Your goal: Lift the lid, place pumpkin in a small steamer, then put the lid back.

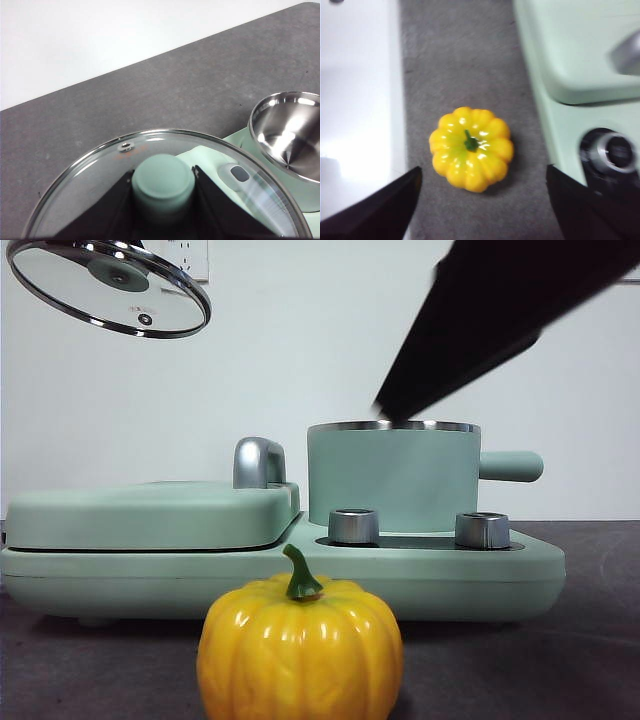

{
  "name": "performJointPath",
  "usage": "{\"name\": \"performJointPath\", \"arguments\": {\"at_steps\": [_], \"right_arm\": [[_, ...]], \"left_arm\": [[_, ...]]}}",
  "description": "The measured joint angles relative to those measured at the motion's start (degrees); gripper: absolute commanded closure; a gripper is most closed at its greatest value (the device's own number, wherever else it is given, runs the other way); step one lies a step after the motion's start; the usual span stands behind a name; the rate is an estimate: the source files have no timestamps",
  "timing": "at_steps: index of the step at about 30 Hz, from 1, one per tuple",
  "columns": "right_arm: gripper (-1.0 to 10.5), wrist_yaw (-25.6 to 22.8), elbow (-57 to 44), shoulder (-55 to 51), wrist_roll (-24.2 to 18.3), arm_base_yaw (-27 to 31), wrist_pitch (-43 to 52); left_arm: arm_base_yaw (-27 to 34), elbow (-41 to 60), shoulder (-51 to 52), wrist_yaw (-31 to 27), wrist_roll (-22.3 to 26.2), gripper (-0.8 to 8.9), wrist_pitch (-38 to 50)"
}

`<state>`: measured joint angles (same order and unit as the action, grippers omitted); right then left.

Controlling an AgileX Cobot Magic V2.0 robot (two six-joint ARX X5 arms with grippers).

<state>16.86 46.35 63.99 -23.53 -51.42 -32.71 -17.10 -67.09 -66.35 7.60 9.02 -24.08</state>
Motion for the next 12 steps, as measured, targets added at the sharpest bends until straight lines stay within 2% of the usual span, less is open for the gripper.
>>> {"name": "performJointPath", "arguments": {"at_steps": [3, 12], "right_arm": [[4.6, -1.7, 0.0, 3.8, 0.0, -1.7, 1.1], [4.6, -2.1, 0.0, 11.1, 0.2, -3.3, 6.4]], "left_arm": [[0.0, 0.0, 0.0, 0.0, 0.0, 8.03, 0.0], [0.0, 0.0, 0.0, 0.0, 0.0, 8.03, 0.6]]}}
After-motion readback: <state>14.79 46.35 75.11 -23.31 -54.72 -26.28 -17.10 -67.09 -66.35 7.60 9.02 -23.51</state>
